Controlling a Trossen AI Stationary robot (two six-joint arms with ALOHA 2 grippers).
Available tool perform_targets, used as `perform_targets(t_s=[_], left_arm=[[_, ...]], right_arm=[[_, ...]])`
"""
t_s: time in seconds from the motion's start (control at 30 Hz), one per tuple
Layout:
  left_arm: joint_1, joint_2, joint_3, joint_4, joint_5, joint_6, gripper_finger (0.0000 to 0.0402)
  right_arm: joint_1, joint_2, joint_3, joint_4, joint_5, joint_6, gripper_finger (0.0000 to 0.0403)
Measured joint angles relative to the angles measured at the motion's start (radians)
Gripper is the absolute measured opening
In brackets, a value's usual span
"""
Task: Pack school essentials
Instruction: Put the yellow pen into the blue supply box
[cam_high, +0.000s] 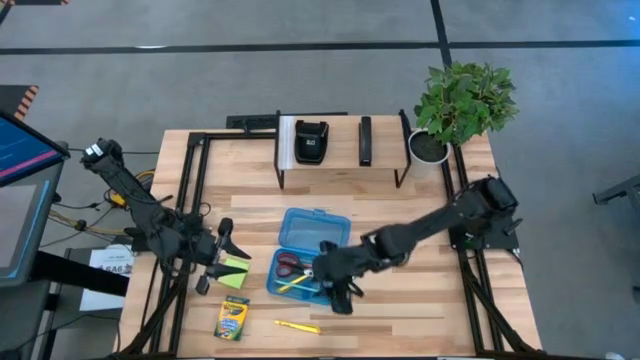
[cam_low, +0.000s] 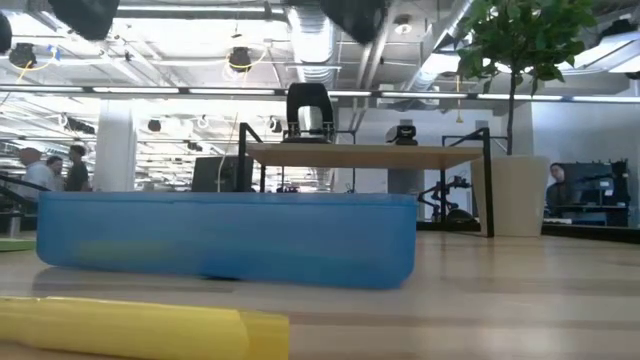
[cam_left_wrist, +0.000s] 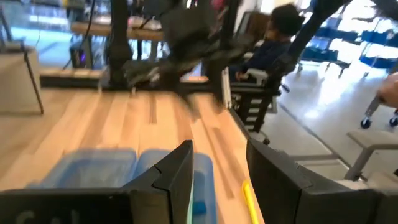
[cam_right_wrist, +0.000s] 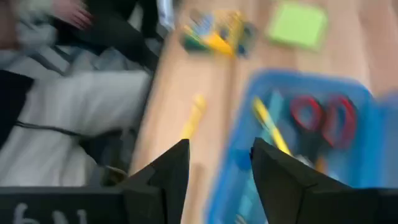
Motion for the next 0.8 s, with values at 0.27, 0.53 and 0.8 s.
perform_targets(t_s=[0.27, 0.53, 0.8], left_arm=[[-0.002, 0.073, 0.0, 0.038, -0.01, -0.01, 0.0138], [-0.001, 0.091, 0.0, 0.073, -0.011, 0.02, 0.0138], [-0.001, 0.091, 0.0, 0.071, -0.011, 0.029, 0.0138]], right_arm=[[0.097, 0.12, 0.0, 0.225, 0.033, 0.009, 0.0176], [0.117, 0.283, 0.116, 0.143, 0.058, 0.044, 0.0175], [0.141, 0.438, 0.309, -0.073, 0.042, 0.046, 0.0175]])
